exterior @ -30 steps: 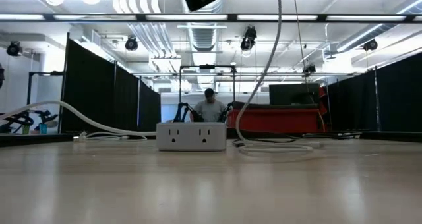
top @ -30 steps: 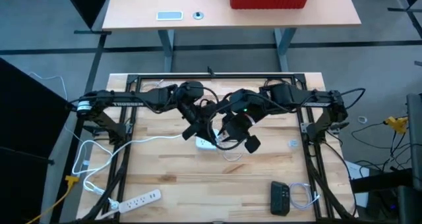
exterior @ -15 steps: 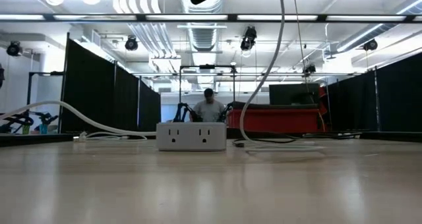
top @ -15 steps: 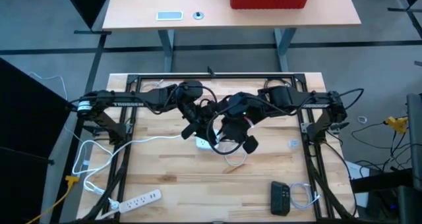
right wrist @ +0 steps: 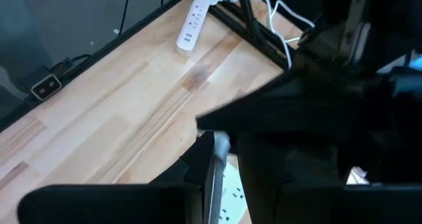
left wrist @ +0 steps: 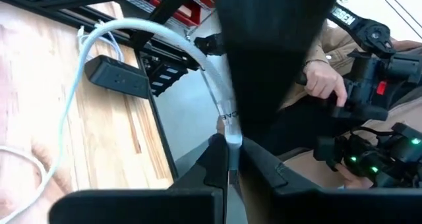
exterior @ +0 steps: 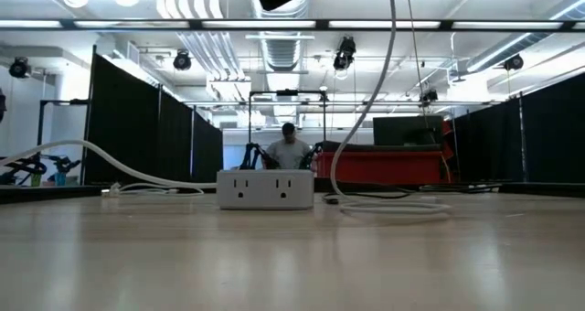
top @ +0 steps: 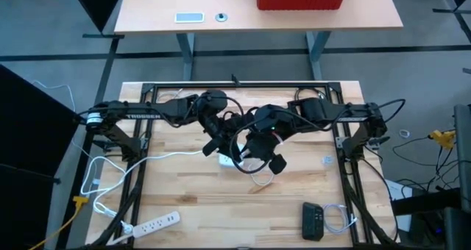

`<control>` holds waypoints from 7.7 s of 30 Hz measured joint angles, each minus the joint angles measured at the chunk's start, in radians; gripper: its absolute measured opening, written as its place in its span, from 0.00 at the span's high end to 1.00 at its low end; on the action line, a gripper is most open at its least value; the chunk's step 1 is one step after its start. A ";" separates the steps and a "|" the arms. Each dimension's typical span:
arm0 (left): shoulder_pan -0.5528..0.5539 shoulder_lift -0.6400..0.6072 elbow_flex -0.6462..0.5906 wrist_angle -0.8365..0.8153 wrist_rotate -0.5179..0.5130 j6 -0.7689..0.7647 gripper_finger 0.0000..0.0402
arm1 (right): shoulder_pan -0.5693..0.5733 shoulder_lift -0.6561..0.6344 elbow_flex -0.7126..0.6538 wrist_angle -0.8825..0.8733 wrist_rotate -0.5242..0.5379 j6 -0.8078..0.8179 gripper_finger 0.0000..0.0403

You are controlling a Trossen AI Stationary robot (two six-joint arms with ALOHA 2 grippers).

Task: Insert USB
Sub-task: Insert the white USB cable into the bottom white outlet extension

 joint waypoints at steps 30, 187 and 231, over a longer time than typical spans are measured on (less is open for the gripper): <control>-0.004 0.000 0.000 0.020 0.008 0.015 0.98 | 0.000 0.001 0.000 -0.015 0.001 0.035 0.93; -1.275 -0.009 -0.383 -0.613 -0.769 -1.146 0.24 | 0.099 -0.044 -0.423 0.126 0.230 0.934 1.00; -0.829 0.211 -0.381 -0.583 -0.936 -0.432 0.57 | 0.108 0.215 -0.123 0.082 0.184 0.746 1.00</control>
